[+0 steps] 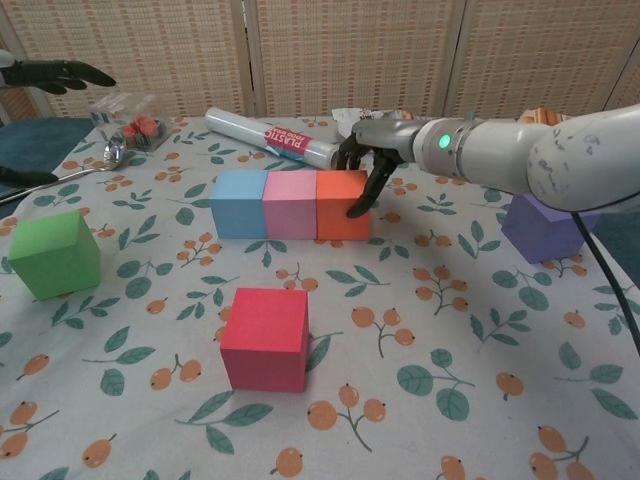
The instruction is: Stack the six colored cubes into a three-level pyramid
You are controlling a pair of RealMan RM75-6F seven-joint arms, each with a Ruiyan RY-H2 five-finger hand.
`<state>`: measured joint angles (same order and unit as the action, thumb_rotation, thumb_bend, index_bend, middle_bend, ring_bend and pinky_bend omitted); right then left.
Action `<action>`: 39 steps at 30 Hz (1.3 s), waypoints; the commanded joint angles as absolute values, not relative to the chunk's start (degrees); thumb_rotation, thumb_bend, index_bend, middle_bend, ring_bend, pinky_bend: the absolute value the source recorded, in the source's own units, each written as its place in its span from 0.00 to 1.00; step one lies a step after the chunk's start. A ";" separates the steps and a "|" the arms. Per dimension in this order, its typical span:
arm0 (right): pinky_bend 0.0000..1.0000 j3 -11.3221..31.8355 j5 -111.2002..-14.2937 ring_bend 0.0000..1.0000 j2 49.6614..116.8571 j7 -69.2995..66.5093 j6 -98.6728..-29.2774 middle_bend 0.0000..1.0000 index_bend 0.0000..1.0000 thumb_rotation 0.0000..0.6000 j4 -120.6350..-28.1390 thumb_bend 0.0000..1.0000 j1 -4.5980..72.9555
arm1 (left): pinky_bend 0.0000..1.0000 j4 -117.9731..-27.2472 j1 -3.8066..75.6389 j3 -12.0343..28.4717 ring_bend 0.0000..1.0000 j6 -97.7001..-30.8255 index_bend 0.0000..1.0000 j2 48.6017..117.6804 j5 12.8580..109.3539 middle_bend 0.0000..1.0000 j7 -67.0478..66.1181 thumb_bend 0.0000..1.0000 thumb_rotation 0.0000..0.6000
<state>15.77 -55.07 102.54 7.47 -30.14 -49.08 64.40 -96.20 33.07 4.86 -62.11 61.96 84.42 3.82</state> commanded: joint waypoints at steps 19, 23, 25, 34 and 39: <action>0.19 15.11 -54.00 0.03 98.77 9.38 -31.41 0.18 0.00 1.00 -55.86 0.28 62.88 | 0.08 -96.97 32.81 4.86 0.00 -62.52 0.00 61.72 85.17 0.00 3.22 0.31 1.00; 0.17 14.86 -53.44 0.01 92.66 10.05 -34.08 0.14 0.00 1.00 -64.20 0.28 60.36 | 0.08 -97.22 32.59 4.93 0.00 -63.01 0.00 61.50 85.31 0.00 2.85 0.31 1.00; 0.17 14.63 -52.87 0.01 89.12 10.18 -35.01 0.14 0.00 1.00 -68.64 0.28 58.94 | 0.08 -96.81 32.53 5.00 0.00 -62.94 0.00 61.53 84.92 0.00 2.51 0.31 1.00; 0.17 12.53 -56.60 0.01 70.33 9.39 -47.57 0.14 0.00 1.00 -90.26 0.28 47.98 | 0.08 -93.35 33.10 4.80 0.00 -58.05 0.04 62.66 79.23 0.00 0.47 0.30 1.00; 0.17 10.83 -60.77 0.01 62.44 6.43 -54.62 0.14 0.00 1.00 -97.44 0.28 40.91 | 0.08 -92.93 33.07 4.25 0.00 -55.74 0.05 63.70 76.35 0.01 -0.80 0.30 1.00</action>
